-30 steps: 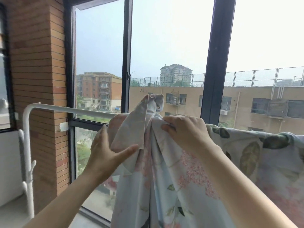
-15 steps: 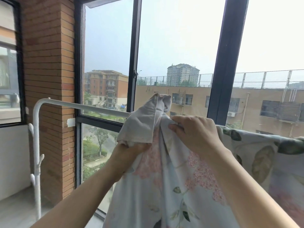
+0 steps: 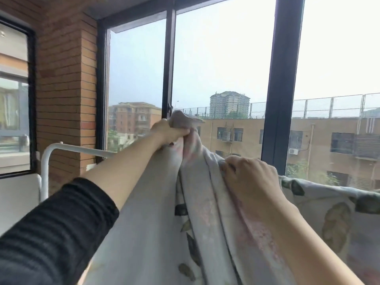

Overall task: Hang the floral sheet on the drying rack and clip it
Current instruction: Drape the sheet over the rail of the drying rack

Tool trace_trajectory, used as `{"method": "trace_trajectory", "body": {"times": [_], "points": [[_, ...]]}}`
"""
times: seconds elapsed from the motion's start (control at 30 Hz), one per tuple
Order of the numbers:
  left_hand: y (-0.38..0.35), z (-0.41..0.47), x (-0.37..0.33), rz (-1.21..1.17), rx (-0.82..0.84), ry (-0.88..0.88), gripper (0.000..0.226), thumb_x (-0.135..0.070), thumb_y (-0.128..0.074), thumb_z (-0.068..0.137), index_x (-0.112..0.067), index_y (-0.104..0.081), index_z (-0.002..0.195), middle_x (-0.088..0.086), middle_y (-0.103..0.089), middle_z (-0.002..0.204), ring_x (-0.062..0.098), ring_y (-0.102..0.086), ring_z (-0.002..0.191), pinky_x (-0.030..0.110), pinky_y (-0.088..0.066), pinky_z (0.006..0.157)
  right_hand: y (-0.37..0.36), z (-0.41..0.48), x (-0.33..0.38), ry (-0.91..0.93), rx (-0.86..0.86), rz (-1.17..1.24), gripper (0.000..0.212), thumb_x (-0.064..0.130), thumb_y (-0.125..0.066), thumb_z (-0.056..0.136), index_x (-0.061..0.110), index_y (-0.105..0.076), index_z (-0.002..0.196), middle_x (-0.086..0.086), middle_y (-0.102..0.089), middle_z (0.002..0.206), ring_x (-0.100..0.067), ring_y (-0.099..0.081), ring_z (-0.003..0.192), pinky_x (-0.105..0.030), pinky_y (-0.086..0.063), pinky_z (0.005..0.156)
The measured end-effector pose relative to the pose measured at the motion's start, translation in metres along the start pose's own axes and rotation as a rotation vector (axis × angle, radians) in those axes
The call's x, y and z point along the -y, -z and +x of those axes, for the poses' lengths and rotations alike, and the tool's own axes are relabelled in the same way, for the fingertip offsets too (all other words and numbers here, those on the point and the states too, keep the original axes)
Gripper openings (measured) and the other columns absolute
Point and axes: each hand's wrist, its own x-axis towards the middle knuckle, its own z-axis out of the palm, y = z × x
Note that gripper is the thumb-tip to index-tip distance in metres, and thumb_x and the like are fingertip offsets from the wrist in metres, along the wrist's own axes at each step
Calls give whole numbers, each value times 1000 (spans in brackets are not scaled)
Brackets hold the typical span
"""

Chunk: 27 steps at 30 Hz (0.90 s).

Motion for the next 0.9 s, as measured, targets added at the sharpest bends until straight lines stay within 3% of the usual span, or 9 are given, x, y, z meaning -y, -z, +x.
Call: {"method": "trace_trajectory", "body": {"times": [0.07,0.1,0.2,0.3,0.4,0.53,0.67,0.8,0.9], "points": [[-15,-1,12,284,208,123,91,-70,-63,70,-8,-43,134,12,-54,129,26,-55,112,35,-44,87,-1,3,-6,-105,-12,6,31,33,-34,97,19,-54,77,-3,-67,88,-27,-60,87,-33,-30,63],[-18,-3,16,323,145,96,97,-73,-60,70,-6,-38,137,13,-48,137,29,-50,119,37,-42,92,-1,4,-9,-133,-13,0,29,30,-35,97,20,-50,75,-5,-67,89,-29,-60,86,-33,-30,63],[-11,-18,23,128,-264,-207,60,-59,-55,83,-8,-56,115,10,-62,117,24,-58,102,32,-47,83,1,5,-15,-130,-7,-31,33,34,-32,99,21,-57,80,-7,-67,96,-31,-59,92,-33,-29,64],[-5,-44,49,-12,-361,-370,40,-43,-61,86,-12,-60,112,2,-63,114,15,-57,102,25,-42,81,3,4,-14,-88,13,-49,45,46,-27,100,22,-64,92,-4,-67,98,-29,-60,96,-32,-30,66],[-5,-75,86,-25,-372,-317,68,-59,-65,73,-15,-50,123,-1,-53,119,14,-50,108,28,-43,89,3,2,-7,-43,41,-41,51,57,-25,96,23,-58,78,1,-60,79,-26,-61,91,-32,-32,66],[-15,-98,124,-138,-216,-3,105,-82,-69,43,-21,-44,125,-1,-54,120,17,-55,107,38,-51,88,1,4,1,-33,30,-32,55,66,-25,91,28,-66,88,2,-66,82,-24,-62,88,-31,-33,65],[-29,-121,129,-234,38,105,54,-65,-75,53,-28,-63,90,-9,-68,89,11,-65,82,30,-54,68,2,3,4,-51,45,-52,57,67,-25,90,28,-66,82,6,-53,67,-21,-54,73,-31,-35,64],[-13,-120,116,-436,-17,26,35,-43,-70,62,-10,-72,75,8,-72,79,23,-68,75,46,-55,75,5,2,-3,-80,59,-45,62,68,-23,89,23,-60,66,7,-57,64,-21,-59,73,-31,-37,64],[17,-98,101,-469,-137,-41,23,-35,-69,72,-13,-71,77,8,-71,80,25,-65,79,37,-52,71,8,0,-3,-69,64,-47,63,67,-24,89,19,-52,58,7,-55,60,-19,-55,66,-30,-33,59]]}}
